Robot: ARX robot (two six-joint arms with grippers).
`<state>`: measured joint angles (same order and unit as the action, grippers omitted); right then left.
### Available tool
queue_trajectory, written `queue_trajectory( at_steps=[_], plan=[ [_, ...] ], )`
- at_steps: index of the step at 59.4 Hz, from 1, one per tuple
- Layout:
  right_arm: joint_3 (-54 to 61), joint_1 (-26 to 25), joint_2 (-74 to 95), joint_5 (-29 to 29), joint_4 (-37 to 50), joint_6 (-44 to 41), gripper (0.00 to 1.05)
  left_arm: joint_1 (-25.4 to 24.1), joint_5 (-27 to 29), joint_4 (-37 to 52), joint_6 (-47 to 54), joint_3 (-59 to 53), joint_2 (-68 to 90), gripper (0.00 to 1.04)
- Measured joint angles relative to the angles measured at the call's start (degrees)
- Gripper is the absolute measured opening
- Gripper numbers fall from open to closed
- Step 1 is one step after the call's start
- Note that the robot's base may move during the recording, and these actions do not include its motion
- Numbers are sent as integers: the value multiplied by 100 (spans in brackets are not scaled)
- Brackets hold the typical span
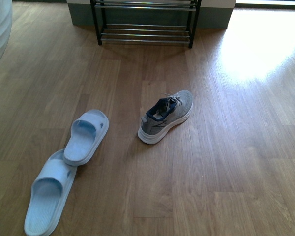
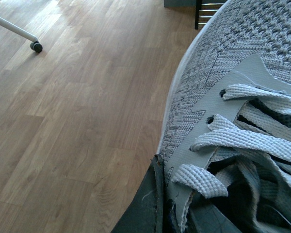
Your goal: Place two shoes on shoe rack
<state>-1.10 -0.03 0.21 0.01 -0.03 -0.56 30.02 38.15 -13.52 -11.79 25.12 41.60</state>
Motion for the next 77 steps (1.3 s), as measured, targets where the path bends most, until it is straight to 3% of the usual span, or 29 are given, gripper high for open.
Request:
queue_trajectory(
  at_steps=[73, 77],
  plan=[
    [0, 0, 2, -22, -4, 2, 95, -13, 79, 0, 2, 0, 4, 1],
    [-166, -138, 267, -625, -494, 55, 95, -13, 70, 0, 2, 0, 4, 1]
  ],
)
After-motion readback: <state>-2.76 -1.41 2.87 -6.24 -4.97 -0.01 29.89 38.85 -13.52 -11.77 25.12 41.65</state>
